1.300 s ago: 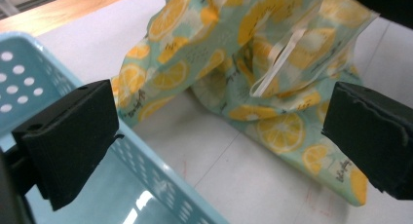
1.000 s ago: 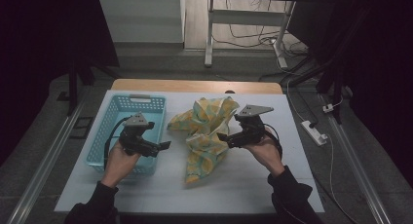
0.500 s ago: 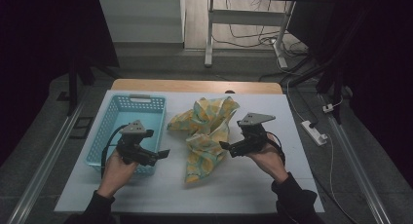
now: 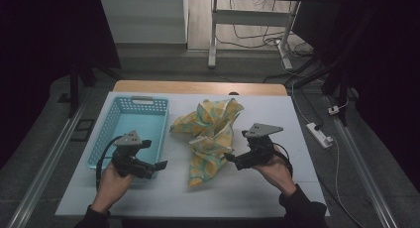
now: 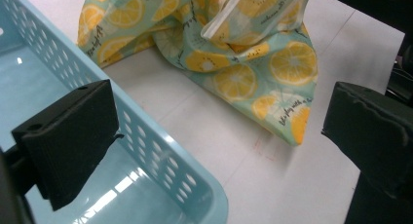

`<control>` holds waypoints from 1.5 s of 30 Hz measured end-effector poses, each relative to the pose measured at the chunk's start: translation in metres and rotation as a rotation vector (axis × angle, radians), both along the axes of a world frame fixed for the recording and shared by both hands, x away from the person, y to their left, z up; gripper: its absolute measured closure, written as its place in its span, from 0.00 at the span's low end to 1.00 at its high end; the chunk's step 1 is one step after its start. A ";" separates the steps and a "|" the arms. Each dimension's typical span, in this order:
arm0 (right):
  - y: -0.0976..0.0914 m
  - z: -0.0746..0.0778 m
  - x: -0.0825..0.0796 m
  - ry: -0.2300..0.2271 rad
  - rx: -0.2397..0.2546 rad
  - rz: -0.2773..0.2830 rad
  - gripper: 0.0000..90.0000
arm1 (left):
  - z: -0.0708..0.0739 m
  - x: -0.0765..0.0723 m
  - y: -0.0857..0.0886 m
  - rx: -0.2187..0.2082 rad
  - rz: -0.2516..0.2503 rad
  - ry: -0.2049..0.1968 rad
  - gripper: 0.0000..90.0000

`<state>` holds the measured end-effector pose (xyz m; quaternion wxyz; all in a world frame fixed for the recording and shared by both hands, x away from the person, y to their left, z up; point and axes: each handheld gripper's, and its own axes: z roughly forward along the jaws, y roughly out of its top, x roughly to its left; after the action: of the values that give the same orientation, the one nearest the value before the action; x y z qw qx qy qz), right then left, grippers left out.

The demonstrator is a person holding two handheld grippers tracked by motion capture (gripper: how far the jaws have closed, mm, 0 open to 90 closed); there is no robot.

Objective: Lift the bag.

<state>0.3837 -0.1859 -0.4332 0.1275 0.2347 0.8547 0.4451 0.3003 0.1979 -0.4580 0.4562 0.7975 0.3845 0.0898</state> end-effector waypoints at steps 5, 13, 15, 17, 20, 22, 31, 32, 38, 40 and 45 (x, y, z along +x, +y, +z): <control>-0.004 -0.002 -0.008 0.004 0.009 0.003 0.00 | -0.003 -0.009 0.005 -0.006 0.015 0.004 0.00; -0.016 -0.005 -0.021 -0.011 0.022 -0.027 0.00 | -0.010 -0.028 0.018 -0.015 0.057 0.009 0.00; -0.020 -0.006 -0.023 -0.006 0.024 -0.032 0.00 | -0.013 -0.034 0.023 -0.013 0.073 0.010 0.00; -0.024 -0.008 -0.025 -0.006 0.024 -0.040 0.00 | -0.015 -0.040 0.028 -0.018 0.087 0.008 0.00; -0.031 -0.011 -0.029 -0.003 0.023 -0.056 0.00 | -0.016 -0.049 0.035 -0.024 0.107 0.006 0.00; -0.037 -0.013 -0.031 0.000 0.023 -0.067 0.00 | -0.017 -0.056 0.040 -0.025 0.124 0.001 0.00; -0.065 -0.023 -0.044 0.007 0.026 -0.138 0.00 | -0.025 -0.076 0.057 -0.014 0.184 0.006 0.00; -0.068 -0.024 -0.045 0.009 0.027 -0.148 0.00 | -0.027 -0.078 0.059 -0.016 0.190 0.008 0.00; -0.087 -0.034 -0.049 0.021 0.026 -0.206 0.00 | -0.035 -0.090 0.072 -0.023 0.232 0.018 0.00; -0.092 -0.036 -0.050 0.020 0.022 -0.225 0.00 | -0.038 -0.094 0.076 -0.027 0.244 0.024 0.00; -0.106 -0.043 -0.055 0.023 0.014 -0.261 0.00 | -0.044 -0.101 0.085 -0.023 0.277 0.033 0.00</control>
<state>0.3287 -0.2915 -0.4758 0.1730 0.3499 0.8152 0.4278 0.1992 0.2827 -0.5021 0.4422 0.7329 0.4993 0.1342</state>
